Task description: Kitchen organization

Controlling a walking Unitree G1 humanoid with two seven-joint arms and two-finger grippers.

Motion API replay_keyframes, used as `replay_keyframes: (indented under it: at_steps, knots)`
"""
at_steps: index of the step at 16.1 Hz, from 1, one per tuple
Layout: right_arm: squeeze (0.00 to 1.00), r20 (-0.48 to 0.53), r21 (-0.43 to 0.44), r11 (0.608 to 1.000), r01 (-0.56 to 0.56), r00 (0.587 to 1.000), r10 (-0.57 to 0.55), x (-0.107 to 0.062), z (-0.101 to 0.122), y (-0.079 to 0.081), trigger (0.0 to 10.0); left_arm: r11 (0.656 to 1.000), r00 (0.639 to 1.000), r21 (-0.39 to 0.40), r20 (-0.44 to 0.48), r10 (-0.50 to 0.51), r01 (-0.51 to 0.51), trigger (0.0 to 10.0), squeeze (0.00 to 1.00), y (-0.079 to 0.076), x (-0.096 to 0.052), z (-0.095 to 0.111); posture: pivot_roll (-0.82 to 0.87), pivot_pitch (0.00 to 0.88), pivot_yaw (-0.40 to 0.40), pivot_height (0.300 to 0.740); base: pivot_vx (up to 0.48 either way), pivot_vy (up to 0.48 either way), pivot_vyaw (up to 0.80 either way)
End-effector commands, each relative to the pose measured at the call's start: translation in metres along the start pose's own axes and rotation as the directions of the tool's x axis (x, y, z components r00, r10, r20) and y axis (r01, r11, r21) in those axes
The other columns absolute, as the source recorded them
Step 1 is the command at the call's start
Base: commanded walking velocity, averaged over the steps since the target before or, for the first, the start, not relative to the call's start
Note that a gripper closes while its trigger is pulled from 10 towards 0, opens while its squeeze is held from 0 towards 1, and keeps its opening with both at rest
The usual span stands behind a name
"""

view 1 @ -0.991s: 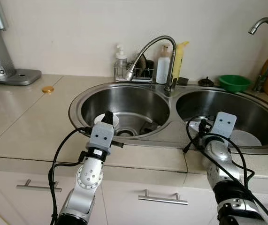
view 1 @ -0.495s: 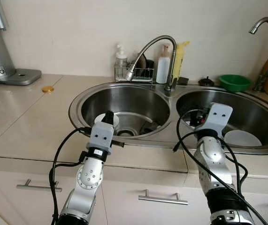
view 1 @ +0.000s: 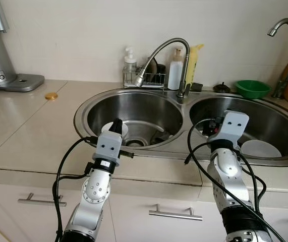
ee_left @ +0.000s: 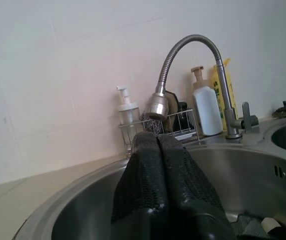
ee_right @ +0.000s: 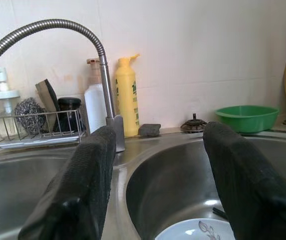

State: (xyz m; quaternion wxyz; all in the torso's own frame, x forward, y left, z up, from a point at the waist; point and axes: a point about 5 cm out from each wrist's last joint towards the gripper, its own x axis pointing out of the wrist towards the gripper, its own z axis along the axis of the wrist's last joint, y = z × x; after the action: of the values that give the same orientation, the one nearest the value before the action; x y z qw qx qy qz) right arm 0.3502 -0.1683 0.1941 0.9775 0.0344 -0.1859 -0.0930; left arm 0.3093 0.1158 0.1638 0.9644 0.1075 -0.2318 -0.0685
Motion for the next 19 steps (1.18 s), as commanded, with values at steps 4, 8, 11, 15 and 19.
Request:
replay_keyframes:
  at_steps: [4, 8, 11, 15, 19]
  knots:
    - [0.00, 0.027, 0.008, 1.000, -0.011, 1.000, 0.011, -0.004, 0.003, 0.006, 10.0, 1.000, 0.999, 0.002, 0.032, -0.002, 0.002, 10.0, 0.00, 0.002, 0.002, 0.006, 0.03, 0.000, -0.003, 0.740, -0.060, 0.284, 0.00]
    - [0.00, 0.034, -0.011, 1.000, -0.016, 0.999, 0.016, -0.006, 0.003, 0.006, 10.0, 1.000, 0.999, 0.003, 0.034, -0.007, 0.007, 10.0, 0.00, 0.001, 0.002, 0.006, 0.03, 0.000, -0.001, 0.740, -0.184, 0.388, 0.00]
    - [0.00, 0.032, -0.036, 0.999, -0.027, 0.999, 0.028, -0.008, 0.002, 0.008, 10.0, 1.000, 0.999, 0.002, 0.036, -0.011, 0.011, 10.0, 0.00, 0.000, 0.002, 0.007, 0.03, 0.000, -0.001, 0.740, -0.242, 0.419, 0.00]
    - [0.00, 0.029, -0.039, 0.999, -0.034, 0.999, 0.035, -0.010, 0.001, 0.008, 10.0, 1.000, 0.999, 0.004, 0.033, -0.013, 0.012, 10.0, 0.00, -0.001, 0.002, 0.006, 0.03, 0.000, -0.003, 0.740, -0.252, 0.412, 0.00]
    - [0.00, -0.006, -0.034, 0.998, -0.044, 0.999, 0.044, -0.013, -0.004, 0.009, 10.0, 1.000, 0.999, 0.007, 0.037, -0.011, 0.011, 10.0, 0.00, -0.001, 0.001, 0.006, 0.03, 0.000, -0.006, 0.740, -0.132, 0.194, -0.20]
